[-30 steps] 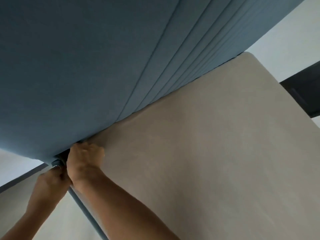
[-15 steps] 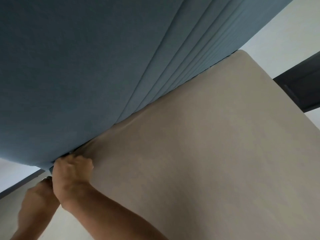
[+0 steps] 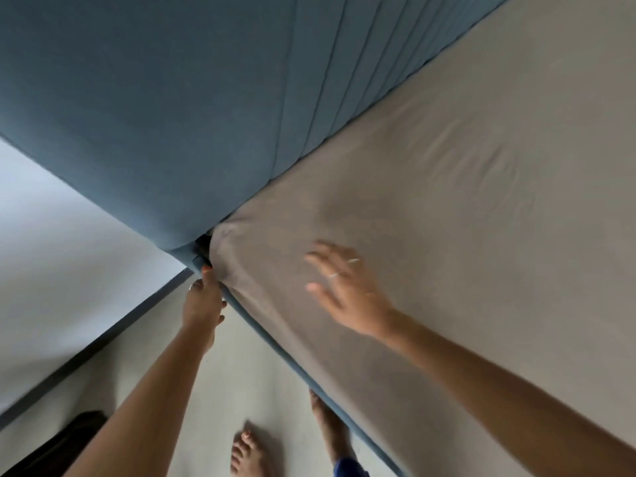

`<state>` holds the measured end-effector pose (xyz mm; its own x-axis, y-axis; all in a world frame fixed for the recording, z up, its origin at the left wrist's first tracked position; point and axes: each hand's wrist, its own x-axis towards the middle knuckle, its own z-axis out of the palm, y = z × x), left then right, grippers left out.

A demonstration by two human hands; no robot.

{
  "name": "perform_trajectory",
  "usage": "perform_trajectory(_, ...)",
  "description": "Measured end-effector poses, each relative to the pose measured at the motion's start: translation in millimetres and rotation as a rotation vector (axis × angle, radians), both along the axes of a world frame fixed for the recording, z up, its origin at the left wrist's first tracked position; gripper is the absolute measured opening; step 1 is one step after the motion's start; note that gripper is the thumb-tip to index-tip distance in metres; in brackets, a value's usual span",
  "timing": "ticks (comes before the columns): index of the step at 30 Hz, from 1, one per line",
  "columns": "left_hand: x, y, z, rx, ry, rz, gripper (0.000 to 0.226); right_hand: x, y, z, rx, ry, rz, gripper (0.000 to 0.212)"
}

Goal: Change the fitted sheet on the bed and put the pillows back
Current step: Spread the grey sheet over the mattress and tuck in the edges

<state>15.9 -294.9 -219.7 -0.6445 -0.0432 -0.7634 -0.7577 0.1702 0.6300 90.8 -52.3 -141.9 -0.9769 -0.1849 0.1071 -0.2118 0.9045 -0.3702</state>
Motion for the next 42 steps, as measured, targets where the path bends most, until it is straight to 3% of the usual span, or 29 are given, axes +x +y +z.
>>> perform_trajectory(2, 19.3, 13.8, 38.3, -0.017, -0.019, -0.014, 0.062, 28.4, 69.7, -7.5, 0.107, -0.047, -0.274, 0.057)
perform_trajectory(5, 28.8, 24.5, 49.2, 0.033, -0.031, -0.024, 0.073, 61.2, 136.3, -13.9, 0.172, -0.310, -0.800, 0.081)
perform_trajectory(7, 30.1, 33.8, 47.7, 0.068, -0.035, -0.034, 0.075, 71.2, 129.3, -19.9, 0.130, -0.392, -0.901, 0.091)
perform_trajectory(11, 32.0, 43.9, 42.6, 0.076, -0.094, -0.040, 0.080, 85.3, 27.7, -39.4, 0.195, -0.177, -0.506, 0.079)
perform_trajectory(14, 45.6, 50.4, 43.9, -0.020, -0.078, -0.051, 0.079, 114.5, -44.6, -43.0, 0.191, -0.096, -0.199, 0.070)
perform_trajectory(18, 93.2, 71.8, 60.3, -0.340, 0.213, -0.099, 0.063, 147.6, -38.1, -34.8, 0.204, -0.108, 0.136, 0.063)
perform_trajectory(20, 120.0, 87.0, 72.6, -0.530, 0.398, -0.221, 0.066, 177.8, -0.5, -21.6, 0.191, -0.099, 0.192, 0.058)
perform_trajectory(22, 138.6, 106.9, 76.4, -0.717, 0.592, -0.507, 0.066, 213.8, 58.7, -13.4, 0.175, -0.104, 0.055, 0.055)
perform_trajectory(24, 150.7, 134.5, 78.8, -0.777, 0.848, -0.836, 0.063, 252.1, 132.3, -9.8, 0.184, -0.133, -0.206, 0.058)
perform_trajectory(27, 168.7, 189.6, 80.6, -0.722, 1.122, -1.232, 0.063, 301.6, 241.0, -12.5, 0.218, -0.233, -0.663, 0.073)
perform_trajectory(30, 205.5, 237.6, 68.1, -0.631, 1.228, -1.426, 0.060, 325.8, 288.1, -25.3, 0.240, -0.321, -0.925, 0.083)
perform_trajectory(32, 232.4, 251.0, 48.5, -0.604, 1.244, -1.496, 0.059, 324.2, 271.7, -34.4, 0.250, -0.240, -0.872, 0.082)
perform_trajectory(36, 274.8, 228.7, 31.2, -0.692, 1.215, -1.545, 0.059, 353.5, 174.5, -39.2, 0.261, -0.068, -0.460, 0.065)
perform_trajectory(39, 286.5, 192.2, 39.6, -0.666, 1.254, -1.677, 0.057, 399.8, 114.3, -30.2, 0.269, -0.107, -0.181, 0.067)
perform_trajectory(42, 279.6, 164.1, 55.6, -0.626, 1.340, -1.797, 0.056, 448.6, 122.4, -16.6, 0.280, -0.110, 0.068, 0.059)
